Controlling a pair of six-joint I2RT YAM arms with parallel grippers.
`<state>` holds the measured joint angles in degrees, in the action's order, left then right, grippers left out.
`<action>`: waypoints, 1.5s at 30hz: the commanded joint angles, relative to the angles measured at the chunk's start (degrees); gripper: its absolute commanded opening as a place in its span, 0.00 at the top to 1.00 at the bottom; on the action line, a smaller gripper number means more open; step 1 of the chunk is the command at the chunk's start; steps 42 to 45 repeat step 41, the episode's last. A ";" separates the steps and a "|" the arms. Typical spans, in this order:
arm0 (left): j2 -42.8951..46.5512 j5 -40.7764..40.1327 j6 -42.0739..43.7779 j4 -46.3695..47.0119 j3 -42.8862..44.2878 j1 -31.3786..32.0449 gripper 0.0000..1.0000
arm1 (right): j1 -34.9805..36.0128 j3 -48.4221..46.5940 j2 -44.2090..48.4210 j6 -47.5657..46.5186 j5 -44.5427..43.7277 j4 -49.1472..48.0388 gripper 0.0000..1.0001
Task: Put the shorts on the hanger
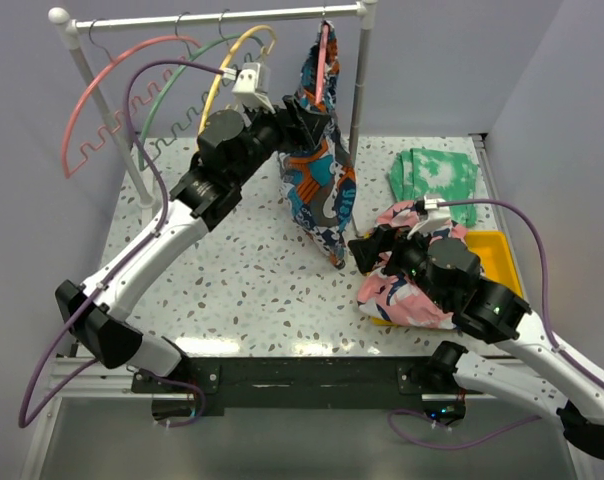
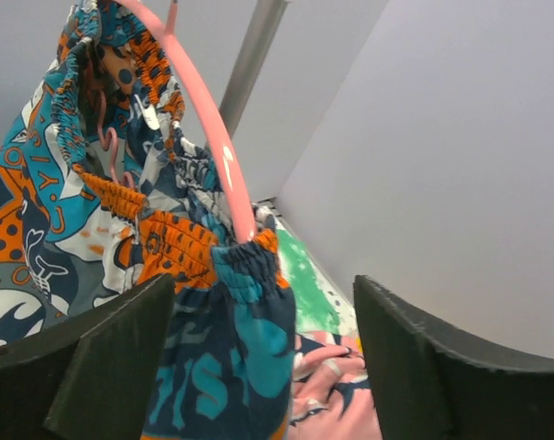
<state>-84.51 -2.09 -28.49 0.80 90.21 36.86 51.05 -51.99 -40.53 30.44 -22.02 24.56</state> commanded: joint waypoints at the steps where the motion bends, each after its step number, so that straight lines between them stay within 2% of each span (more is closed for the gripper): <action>1: 5.23 5.33 2.73 -3.06 -1.18 -0.21 0.10 | 0.02 0.83 -0.86 0.59 -3.99 1.11 0.01; 2: 5.93 5.95 3.17 -4.47 -1.70 -0.21 0.09 | 0.02 1.10 -1.04 0.76 -4.34 1.11 0.01; 3: 7.59 6.91 3.79 -5.27 -2.75 -0.12 0.03 | -0.07 1.27 -1.13 0.85 -5.65 1.02 0.01; 7: 11.03 8.33 7.39 -12.02 -4.78 1.45 0.00 | 0.02 3.02 -0.95 1.29 -7.95 0.32 0.01; 11: 13.40 2.46 10.82 -18.63 -6.27 7.33 0.00 | 0.02 4.61 -0.42 1.91 -9.27 -0.65 0.01; 13: 16.12 -3.17 11.00 -19.95 -9.69 10.77 0.00 | 0.02 5.22 -0.51 2.43 -9.70 -0.39 0.01; 20: 26.75 -9.24 6.44 -22.07 -28.47 14.02 0.00 | -0.07 9.62 0.63 7.09 -9.72 -0.12 0.01; 26: 29.75 -11.43 1.25 -17.76 -43.43 14.38 0.00 | 0.02 10.77 0.63 9.55 -11.37 4.53 0.01; 29: 30.19 -12.85 -1.30 -17.58 -47.04 14.38 0.00 | -0.07 11.03 1.77 11.13 -12.61 6.73 0.01; 33: 30.89 -17.95 -4.38 -18.64 -49.08 14.38 0.00 | 0.02 10.59 3.00 12.28 -13.83 9.19 0.01; 41: 31.43 -14.45 -4.20 -15.65 -50.58 14.38 0.00 | 0.02 3.92 -0.06 12.10 -15.77 16.13 0.01; 45: 31.43 -14.45 -4.20 -15.65 -50.58 14.38 0.00 | 0.02 3.92 -0.06 12.10 -15.77 16.13 0.01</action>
